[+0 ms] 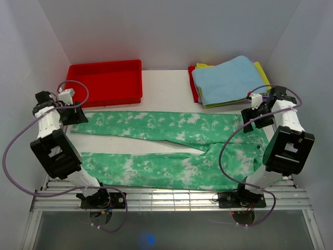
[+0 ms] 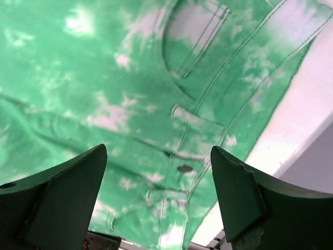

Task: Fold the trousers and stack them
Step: Flatten the trousers out

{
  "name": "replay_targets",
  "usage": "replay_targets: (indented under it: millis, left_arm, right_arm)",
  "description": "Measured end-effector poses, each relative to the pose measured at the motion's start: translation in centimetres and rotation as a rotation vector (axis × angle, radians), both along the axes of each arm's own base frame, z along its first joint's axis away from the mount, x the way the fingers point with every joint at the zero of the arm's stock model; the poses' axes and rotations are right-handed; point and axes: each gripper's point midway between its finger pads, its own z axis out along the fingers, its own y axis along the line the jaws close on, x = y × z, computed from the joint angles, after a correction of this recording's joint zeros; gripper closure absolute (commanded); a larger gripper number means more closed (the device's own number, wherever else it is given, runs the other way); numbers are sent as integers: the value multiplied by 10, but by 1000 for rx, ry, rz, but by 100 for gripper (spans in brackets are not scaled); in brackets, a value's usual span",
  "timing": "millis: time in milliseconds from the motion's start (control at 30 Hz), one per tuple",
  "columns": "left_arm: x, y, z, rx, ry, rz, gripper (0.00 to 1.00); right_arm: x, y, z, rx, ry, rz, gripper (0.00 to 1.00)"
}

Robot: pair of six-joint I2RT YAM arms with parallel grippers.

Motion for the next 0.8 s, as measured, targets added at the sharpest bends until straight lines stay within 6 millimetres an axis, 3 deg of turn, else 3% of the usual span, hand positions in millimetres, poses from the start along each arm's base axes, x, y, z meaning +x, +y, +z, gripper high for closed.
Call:
replay_targets:
  millis: [67,133,200,367,533,700,733,800]
  left_arm:
    - [-24,14,21,45,-26,-26,33]
    - [-51,25,29,105,-32,-75,34]
    - [-74,22,21,129,2,-140,35]
    - [-123,2,-30,121,138,-344,38]
    - [-140,2,-55,161,177,-465,38]
    - [-147,9,-80,237,188,-521,44]
    - [-148,9,-83,244,190,-527,47]
    - [-152,10,-92,264,198,-541,63]
  right_arm:
    - [-9,3,16,-11,-30,47,13]
    - [-23,7,19,-13,-22,95,14]
    - [-39,11,11,-3,20,129,13]
    - [-91,18,-28,13,186,174,14]
    - [-125,15,-57,-30,265,187,15]
    - [-127,10,-66,-71,261,171,16]
    - [-127,9,-67,-76,259,164,16]
    - [-125,7,-67,-85,257,150,16]
